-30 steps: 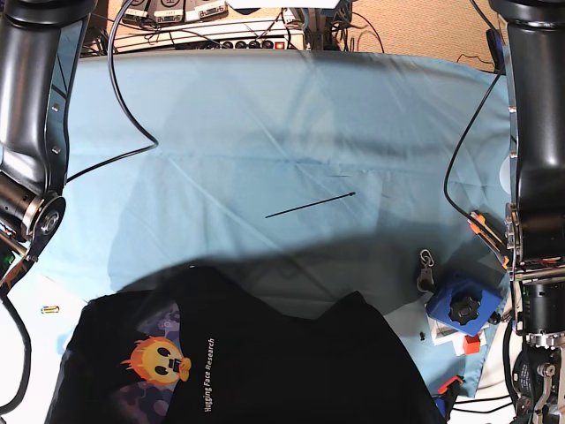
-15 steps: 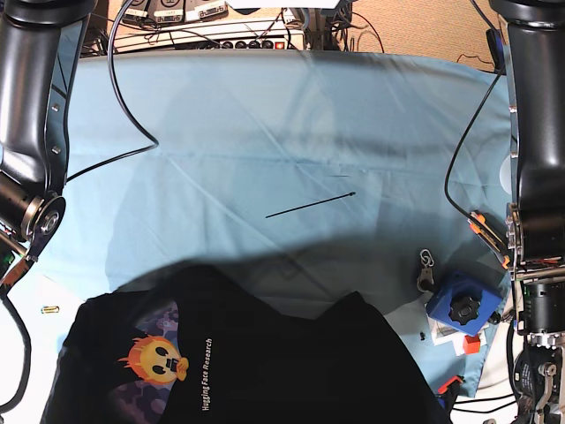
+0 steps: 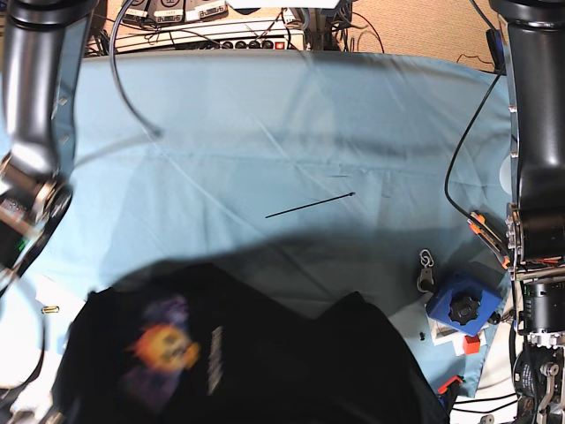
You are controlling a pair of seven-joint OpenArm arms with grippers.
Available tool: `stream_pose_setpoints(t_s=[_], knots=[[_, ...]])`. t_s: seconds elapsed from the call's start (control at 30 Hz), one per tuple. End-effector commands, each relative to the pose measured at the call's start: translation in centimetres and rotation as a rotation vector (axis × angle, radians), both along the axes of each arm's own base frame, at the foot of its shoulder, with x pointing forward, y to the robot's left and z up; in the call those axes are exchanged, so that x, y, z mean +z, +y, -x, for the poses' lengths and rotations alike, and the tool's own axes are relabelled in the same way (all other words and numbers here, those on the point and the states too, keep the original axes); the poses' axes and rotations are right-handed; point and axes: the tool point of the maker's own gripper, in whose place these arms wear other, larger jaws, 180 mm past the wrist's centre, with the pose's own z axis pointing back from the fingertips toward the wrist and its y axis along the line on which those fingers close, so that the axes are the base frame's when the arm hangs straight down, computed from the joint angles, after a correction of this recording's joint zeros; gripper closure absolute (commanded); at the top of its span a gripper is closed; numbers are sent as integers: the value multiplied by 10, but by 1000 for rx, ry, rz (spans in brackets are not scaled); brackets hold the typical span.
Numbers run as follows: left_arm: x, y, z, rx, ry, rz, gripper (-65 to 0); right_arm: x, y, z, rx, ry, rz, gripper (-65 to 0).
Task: Layout the t-shirt on the table in an organized manner, then fold the t-shirt properly
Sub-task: 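Grasp the shirt edge with both grippers and fling it across the table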
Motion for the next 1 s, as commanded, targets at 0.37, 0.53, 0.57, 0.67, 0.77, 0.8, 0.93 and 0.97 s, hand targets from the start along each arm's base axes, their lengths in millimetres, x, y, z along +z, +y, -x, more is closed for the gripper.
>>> stream_pose_setpoints(t_s=[0.37, 0.53, 0.57, 0.67, 0.77, 0.8, 0.93, 0.97], knots=[[-82, -15, 26, -54, 197, 39, 0, -104, 15, 19, 76, 227, -74, 0], [-132, -20, 46, -83, 297, 62, 0, -151, 17, 32, 81, 329, -83, 0], [-143, -21, 51, -88, 321, 64, 0, -160, 18, 35, 87, 346, -91, 0], [-172, -25, 66, -106, 377, 77, 0, -182, 25, 45, 115, 389, -124, 0], [-202, -30, 86, -133, 445, 99, 0, -202, 29, 55, 136, 426, -137, 0], [-212, -31, 93, -136, 468, 99, 0, -208, 31, 58, 143, 438, -144, 0], [-245, -33, 118, -147, 533, 89, 0, -232, 36, 72, 161, 489, -173, 0], [-252, -34, 126, -152, 548, 84, 0, -240, 37, 76, 166, 504, -179, 0]])
